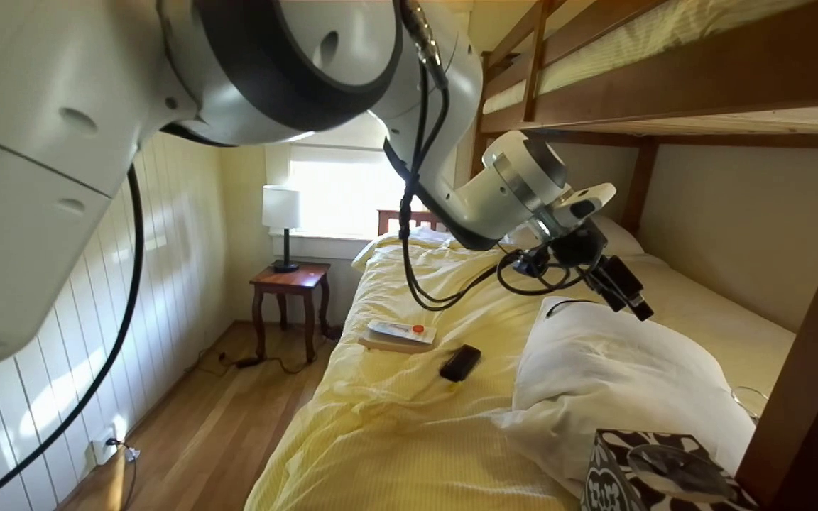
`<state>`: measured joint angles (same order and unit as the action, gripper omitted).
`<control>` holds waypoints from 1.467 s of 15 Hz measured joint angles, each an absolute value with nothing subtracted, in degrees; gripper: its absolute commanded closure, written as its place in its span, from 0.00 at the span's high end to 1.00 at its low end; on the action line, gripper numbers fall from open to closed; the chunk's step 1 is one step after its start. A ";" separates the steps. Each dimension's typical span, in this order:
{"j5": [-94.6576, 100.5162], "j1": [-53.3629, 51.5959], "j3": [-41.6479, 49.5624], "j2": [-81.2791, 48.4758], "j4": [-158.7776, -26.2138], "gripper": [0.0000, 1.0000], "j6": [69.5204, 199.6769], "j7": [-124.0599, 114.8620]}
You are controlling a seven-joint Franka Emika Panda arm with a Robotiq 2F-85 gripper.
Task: Pick up the hanger and lean it on the pillow
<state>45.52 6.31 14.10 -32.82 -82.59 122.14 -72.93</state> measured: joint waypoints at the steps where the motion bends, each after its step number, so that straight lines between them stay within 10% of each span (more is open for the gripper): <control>1: 45.08 6.40 14.09 -32.86 -82.58 1.00 122.30 -72.82; 22: 20.84 14.54 17.94 -46.91 -67.91 1.00 144.11 -64.62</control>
<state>20.84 14.54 17.94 -46.91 -67.91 144.11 -64.62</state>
